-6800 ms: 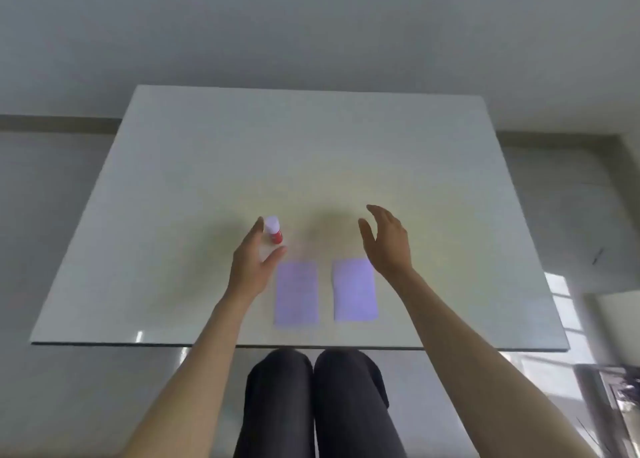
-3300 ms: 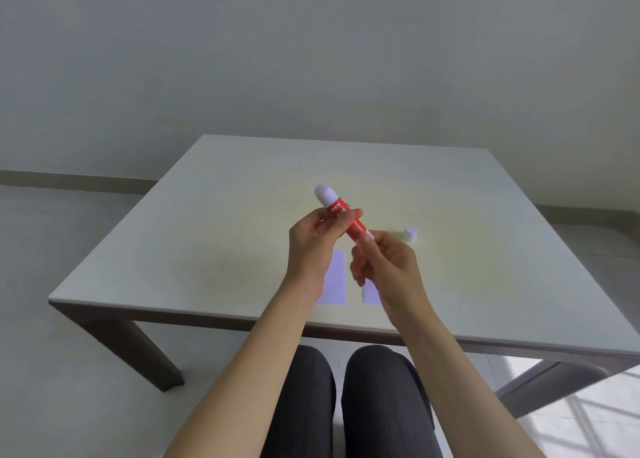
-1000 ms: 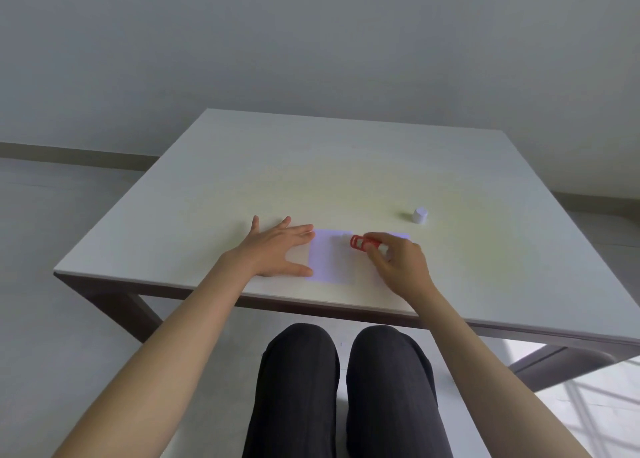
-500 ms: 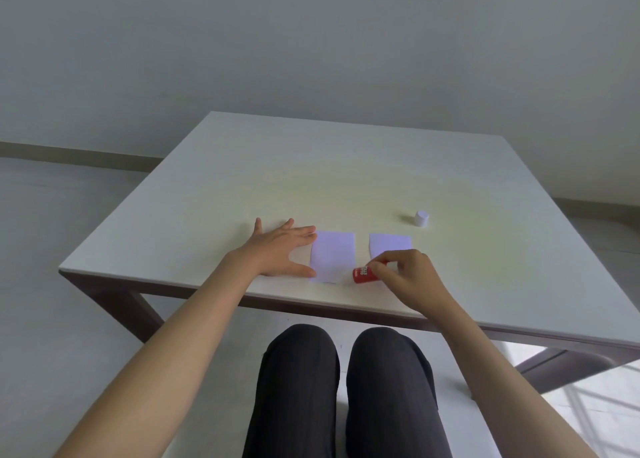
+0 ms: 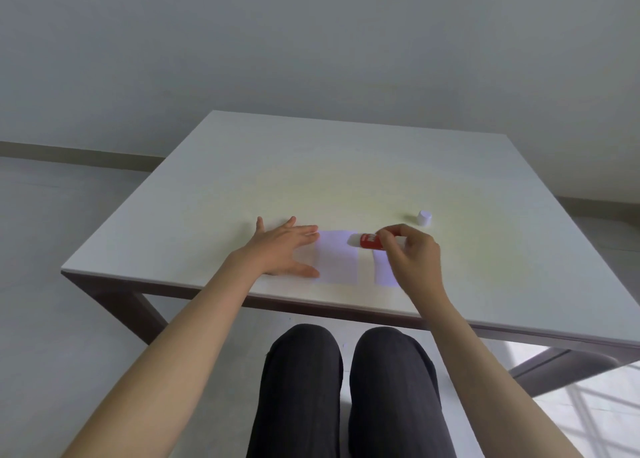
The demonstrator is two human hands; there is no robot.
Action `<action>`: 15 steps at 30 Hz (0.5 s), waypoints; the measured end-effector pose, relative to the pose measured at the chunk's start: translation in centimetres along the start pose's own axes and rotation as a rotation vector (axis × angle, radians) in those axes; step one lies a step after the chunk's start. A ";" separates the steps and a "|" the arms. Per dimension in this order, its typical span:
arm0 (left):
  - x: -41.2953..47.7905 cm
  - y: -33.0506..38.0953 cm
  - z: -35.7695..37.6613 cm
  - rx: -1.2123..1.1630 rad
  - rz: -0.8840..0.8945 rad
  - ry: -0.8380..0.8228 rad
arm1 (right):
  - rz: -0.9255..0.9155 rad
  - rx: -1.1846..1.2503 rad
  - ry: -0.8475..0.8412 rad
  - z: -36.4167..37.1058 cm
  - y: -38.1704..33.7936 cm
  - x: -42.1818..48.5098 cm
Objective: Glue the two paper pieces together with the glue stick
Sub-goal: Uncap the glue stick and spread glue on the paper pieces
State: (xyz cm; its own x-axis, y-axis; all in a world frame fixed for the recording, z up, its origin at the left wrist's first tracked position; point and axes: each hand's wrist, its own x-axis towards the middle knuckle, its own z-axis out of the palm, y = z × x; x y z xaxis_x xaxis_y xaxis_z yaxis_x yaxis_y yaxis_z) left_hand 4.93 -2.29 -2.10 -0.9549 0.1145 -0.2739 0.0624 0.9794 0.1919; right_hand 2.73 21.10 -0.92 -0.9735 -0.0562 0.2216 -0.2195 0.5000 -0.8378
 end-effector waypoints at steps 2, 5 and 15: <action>0.1 0.0 0.1 -0.010 -0.004 0.002 | -0.070 -0.027 -0.159 1.4 -0.8 -0.4; 0.1 0.0 0.1 -0.027 -0.008 0.010 | -0.103 -0.135 -0.284 3.2 -0.9 -0.2; -0.1 0.5 -0.7 -0.038 -0.005 0.027 | 0.312 0.557 -0.199 1.8 -0.6 1.4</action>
State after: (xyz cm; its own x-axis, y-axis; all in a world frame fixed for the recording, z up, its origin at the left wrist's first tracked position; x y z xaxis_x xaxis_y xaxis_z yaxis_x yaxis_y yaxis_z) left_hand 4.82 -1.90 -1.31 -0.9627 0.1050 -0.2495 0.0474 0.9728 0.2265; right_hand 1.38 19.17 -0.97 -0.9783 -0.1660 -0.1241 0.1258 0.0004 -0.9921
